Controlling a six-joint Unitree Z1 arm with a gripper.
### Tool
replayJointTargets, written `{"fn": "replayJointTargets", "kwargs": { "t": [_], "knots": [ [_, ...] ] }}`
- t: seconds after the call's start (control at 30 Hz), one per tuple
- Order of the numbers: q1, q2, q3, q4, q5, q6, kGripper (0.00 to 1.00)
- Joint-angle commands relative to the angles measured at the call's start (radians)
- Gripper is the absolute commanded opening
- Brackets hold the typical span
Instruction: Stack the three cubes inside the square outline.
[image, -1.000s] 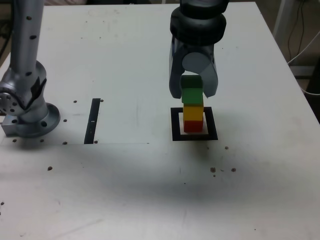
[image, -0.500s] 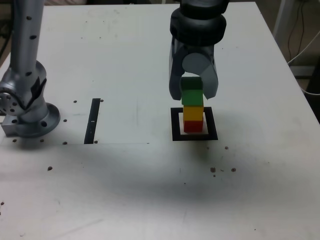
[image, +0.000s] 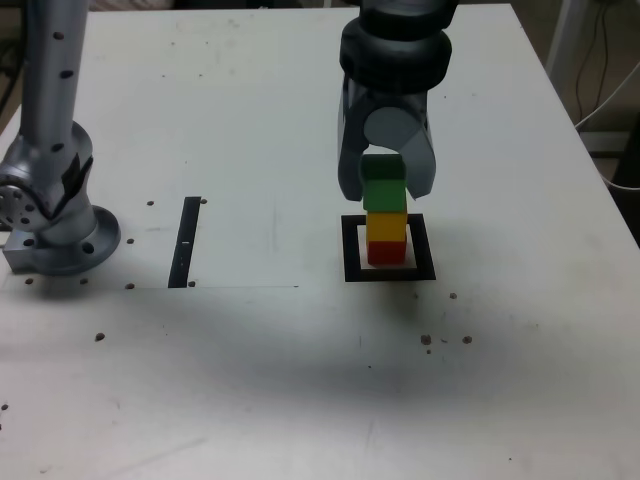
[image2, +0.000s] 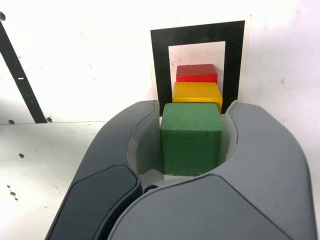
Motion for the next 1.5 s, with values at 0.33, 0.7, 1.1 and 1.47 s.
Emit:
{"fn": "replayJointTargets", "kwargs": {
  "t": [0.33,0.7,1.1,1.47],
  "knots": [
    [0.005,0.004,0.002,0.0,0.005,0.008,0.99],
    [0.005,-0.039,0.006,0.01,0.018,0.008,0.99],
    [0.008,-0.197,0.099,0.03,0.067,0.024,1.0],
    [0.006,-0.383,0.455,-0.047,0.012,0.052,0.99]
  ]
}}
